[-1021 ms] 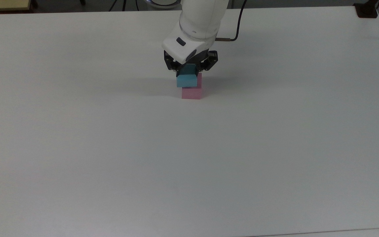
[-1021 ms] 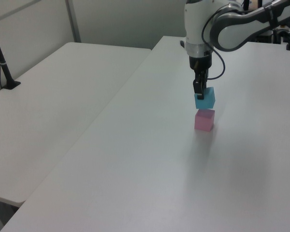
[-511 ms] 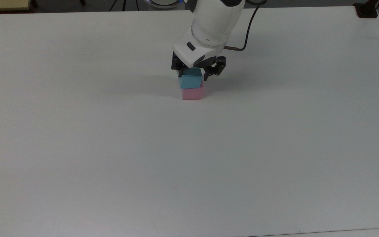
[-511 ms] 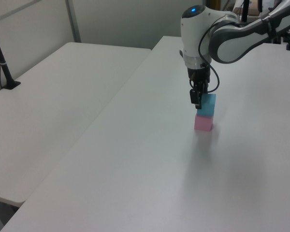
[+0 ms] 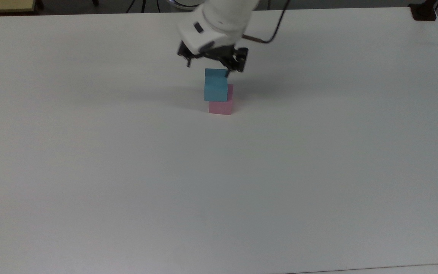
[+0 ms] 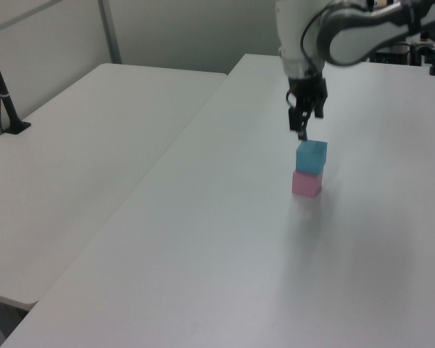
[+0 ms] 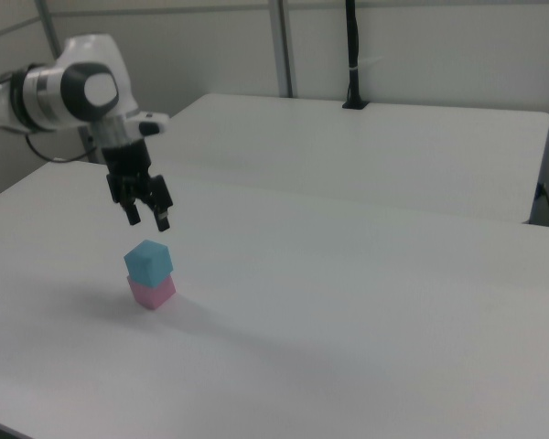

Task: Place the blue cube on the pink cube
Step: 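Raise the open gripper up away from the stacked cubes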

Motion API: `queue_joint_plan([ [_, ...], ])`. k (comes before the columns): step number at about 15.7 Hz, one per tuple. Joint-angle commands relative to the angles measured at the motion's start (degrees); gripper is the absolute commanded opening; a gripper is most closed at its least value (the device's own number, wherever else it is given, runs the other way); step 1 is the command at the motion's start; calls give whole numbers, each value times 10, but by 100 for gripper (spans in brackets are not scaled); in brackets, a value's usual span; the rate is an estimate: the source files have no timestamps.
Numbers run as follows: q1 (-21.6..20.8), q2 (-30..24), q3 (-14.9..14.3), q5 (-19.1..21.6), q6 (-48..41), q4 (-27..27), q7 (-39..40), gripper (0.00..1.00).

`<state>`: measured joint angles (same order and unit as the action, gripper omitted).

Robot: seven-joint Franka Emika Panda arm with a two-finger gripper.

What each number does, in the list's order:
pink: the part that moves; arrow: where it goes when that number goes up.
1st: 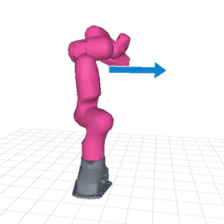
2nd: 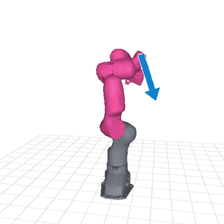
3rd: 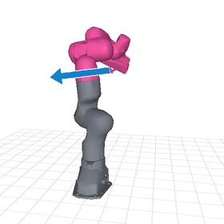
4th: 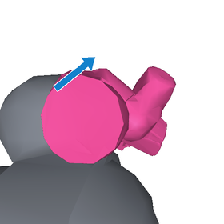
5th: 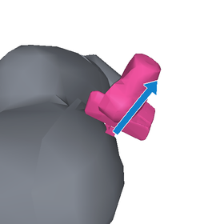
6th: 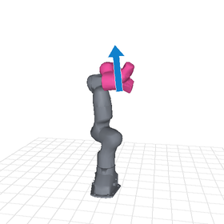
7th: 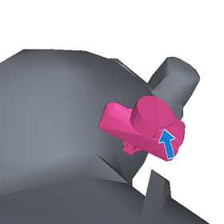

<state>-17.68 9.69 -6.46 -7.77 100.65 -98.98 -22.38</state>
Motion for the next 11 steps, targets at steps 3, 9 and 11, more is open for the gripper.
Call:
queue_joint_plan([
  [3,40,-49,-6,5,-54,10,81,100],
  [9,126,-121,-4,39,-120,20,186,100],
  [11,142,-119,-6,38,-119,26,191,100],
])
